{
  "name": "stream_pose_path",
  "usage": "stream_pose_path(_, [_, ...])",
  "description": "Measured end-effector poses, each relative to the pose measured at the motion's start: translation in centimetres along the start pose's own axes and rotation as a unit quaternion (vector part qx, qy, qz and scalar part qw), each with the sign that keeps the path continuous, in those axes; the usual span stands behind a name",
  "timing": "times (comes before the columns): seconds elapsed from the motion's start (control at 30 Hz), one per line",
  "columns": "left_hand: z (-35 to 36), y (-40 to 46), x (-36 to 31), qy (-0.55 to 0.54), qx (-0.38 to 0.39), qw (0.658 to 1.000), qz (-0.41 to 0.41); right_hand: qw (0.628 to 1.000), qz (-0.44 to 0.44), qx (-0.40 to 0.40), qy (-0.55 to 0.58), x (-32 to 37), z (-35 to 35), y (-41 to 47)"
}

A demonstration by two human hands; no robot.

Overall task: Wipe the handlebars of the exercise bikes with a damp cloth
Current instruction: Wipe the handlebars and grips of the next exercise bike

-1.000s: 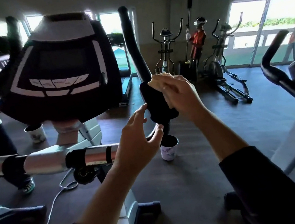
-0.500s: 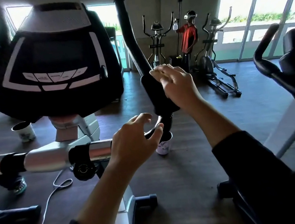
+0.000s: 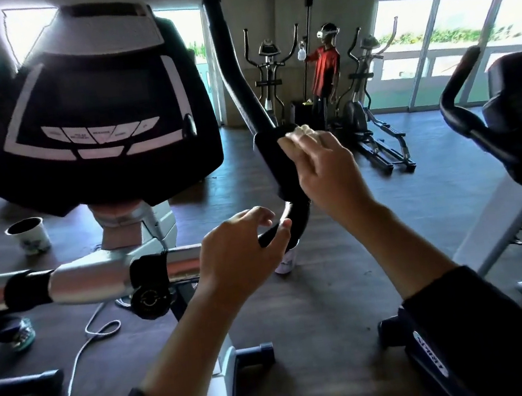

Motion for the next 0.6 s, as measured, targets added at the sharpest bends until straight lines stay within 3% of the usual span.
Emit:
stream_pose_path(0.23, [-0.5,0.0,0.1,0.013,0.014,1.000,0.001,0.997,-0.013,0.025,-0.074,1.6,0.4,2.7])
stream_pose_path(0.4, [-0.9,-0.7,0.9,0.061,0.009,0.998,0.008,0.994,-0.067,-0.008,-0.082,0.4,0.9,-0.4])
stream_pose_path(0.6, [-1.5,-0.6,1.1,0.052,0.024,0.998,0.002,0.997,-0.022,0.068,-0.029,1.4,0.0,1.3])
Point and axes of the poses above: each hand's wrist, its own y-axis towards the middle knuckle, its own z-axis out of the palm, x = y × z, the point moved 1 cm from there along y, towards the middle knuckle, and after that the axes turned 11 degrees about y, right-handed, at the moved point
